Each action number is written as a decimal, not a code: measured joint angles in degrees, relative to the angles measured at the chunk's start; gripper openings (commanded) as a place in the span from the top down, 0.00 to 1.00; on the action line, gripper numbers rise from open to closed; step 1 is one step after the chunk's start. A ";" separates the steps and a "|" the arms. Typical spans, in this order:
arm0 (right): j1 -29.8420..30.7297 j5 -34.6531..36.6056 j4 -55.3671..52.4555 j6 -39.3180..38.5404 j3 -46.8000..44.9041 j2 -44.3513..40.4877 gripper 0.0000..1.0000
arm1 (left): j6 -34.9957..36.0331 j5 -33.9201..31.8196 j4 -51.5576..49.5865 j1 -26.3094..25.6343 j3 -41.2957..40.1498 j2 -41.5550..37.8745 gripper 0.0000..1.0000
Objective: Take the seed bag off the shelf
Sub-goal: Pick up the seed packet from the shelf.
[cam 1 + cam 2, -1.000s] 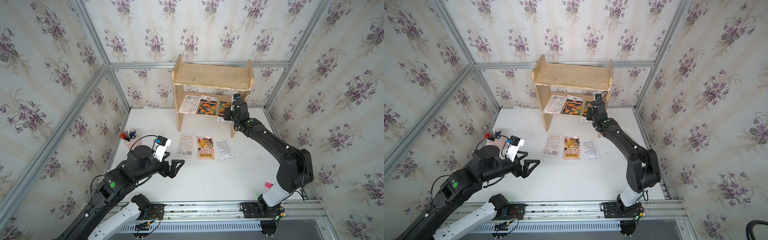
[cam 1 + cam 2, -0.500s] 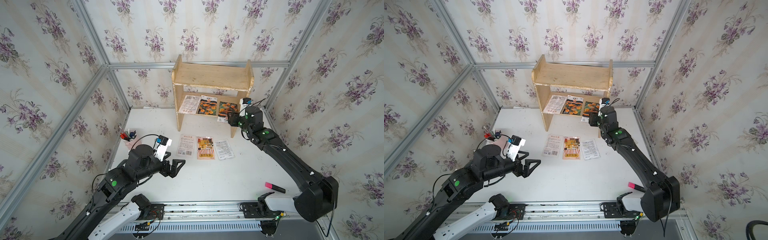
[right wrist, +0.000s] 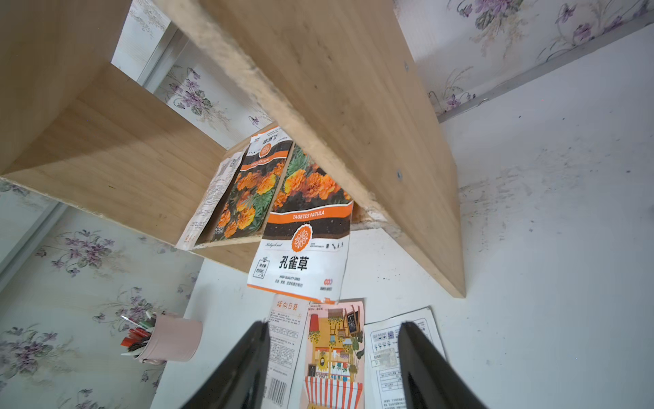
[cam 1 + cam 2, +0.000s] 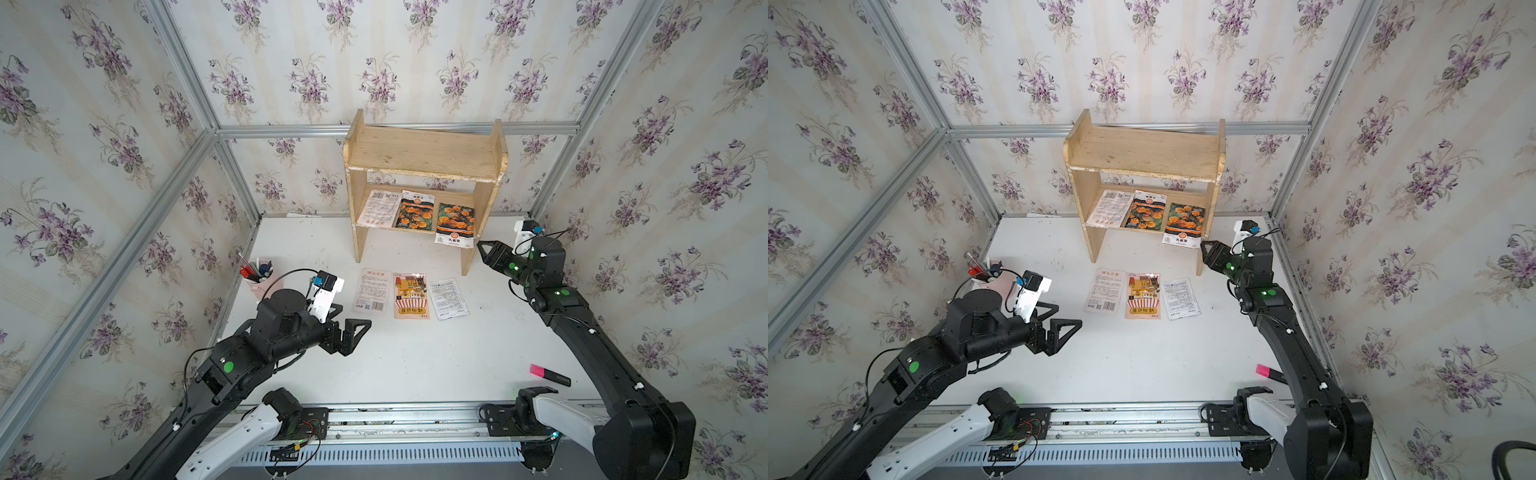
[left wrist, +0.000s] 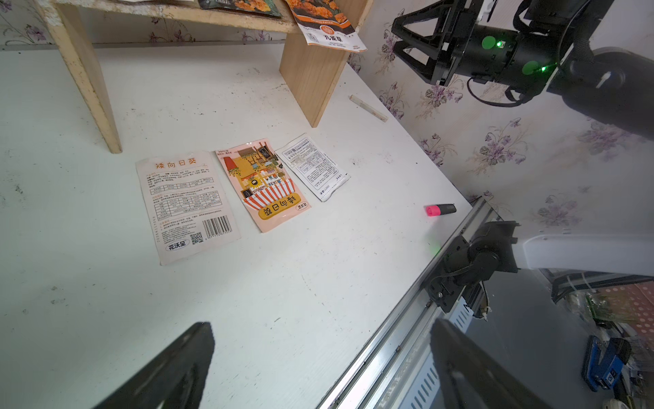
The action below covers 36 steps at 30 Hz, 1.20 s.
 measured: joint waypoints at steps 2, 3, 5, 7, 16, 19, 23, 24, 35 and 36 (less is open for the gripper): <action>-0.57 -2.10 0.94 0.33 -0.04 1.01 0.38 | -0.17 0.04 0.02 0.00 -0.11 0.02 0.01; -0.76 -3.04 1.31 0.87 -0.04 1.57 0.39 | -0.17 0.04 0.02 0.00 -0.13 0.02 0.01; -1.05 -4.48 2.47 1.27 -0.04 2.93 0.39 | -0.17 0.07 0.02 0.00 -0.17 0.00 0.00; -1.20 -5.38 3.37 1.42 0.11 4.46 0.39 | -0.17 0.07 0.02 0.00 -0.17 0.00 0.01; -1.53 -8.22 7.56 2.71 1.42 11.50 0.42 | -0.17 0.04 0.00 0.00 -0.17 -0.17 0.01; -1.53 -9.20 8.55 2.86 2.27 13.14 0.44 | -0.17 0.07 0.02 0.00 -0.20 0.22 0.01; -1.53 -10.40 9.73 2.86 3.63 15.08 0.47 | -0.22 0.44 0.09 0.00 -0.57 0.57 0.01; -1.53 -10.64 10.05 2.86 3.98 15.69 0.49 | -0.22 0.55 0.09 0.00 -0.66 0.68 0.01; -1.53 -12.90 12.26 4.13 5.01 19.43 0.70 | -0.39 1.60 1.33 0.00 -0.68 1.20 0.00; -1.53 -12.92 12.52 4.15 5.01 19.45 0.74 | -0.39 1.64 1.36 0.00 -0.68 1.22 0.00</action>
